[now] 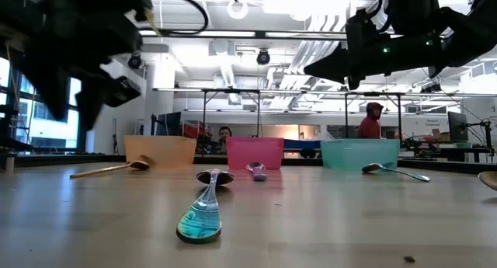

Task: Sort silverware by color (type)
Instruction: Put the bottom purple spoon into the green bin

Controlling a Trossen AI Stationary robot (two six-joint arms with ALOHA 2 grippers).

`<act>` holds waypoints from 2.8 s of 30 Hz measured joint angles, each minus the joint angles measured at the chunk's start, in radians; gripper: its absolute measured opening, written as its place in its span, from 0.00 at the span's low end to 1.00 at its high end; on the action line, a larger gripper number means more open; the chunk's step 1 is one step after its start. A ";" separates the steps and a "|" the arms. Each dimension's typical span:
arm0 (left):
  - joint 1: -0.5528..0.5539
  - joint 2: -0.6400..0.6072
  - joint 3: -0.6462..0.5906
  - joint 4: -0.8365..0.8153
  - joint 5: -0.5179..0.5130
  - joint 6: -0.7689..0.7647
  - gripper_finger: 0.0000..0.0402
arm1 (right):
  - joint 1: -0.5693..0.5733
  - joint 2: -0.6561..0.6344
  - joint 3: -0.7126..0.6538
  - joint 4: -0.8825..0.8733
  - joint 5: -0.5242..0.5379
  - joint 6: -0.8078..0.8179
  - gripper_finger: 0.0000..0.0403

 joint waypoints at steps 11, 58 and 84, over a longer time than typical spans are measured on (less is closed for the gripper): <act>-0.241 0.000 0.000 0.146 -0.018 -0.186 0.37 | -0.014 0.000 0.000 -0.015 0.000 -0.029 0.00; -0.622 0.351 0.023 0.239 -0.223 -0.384 0.31 | -0.063 0.000 0.002 -0.057 0.000 -0.131 0.00; -0.077 0.105 -0.198 0.647 -0.255 -0.485 0.00 | -0.063 0.000 0.002 -0.069 -0.046 -0.089 0.00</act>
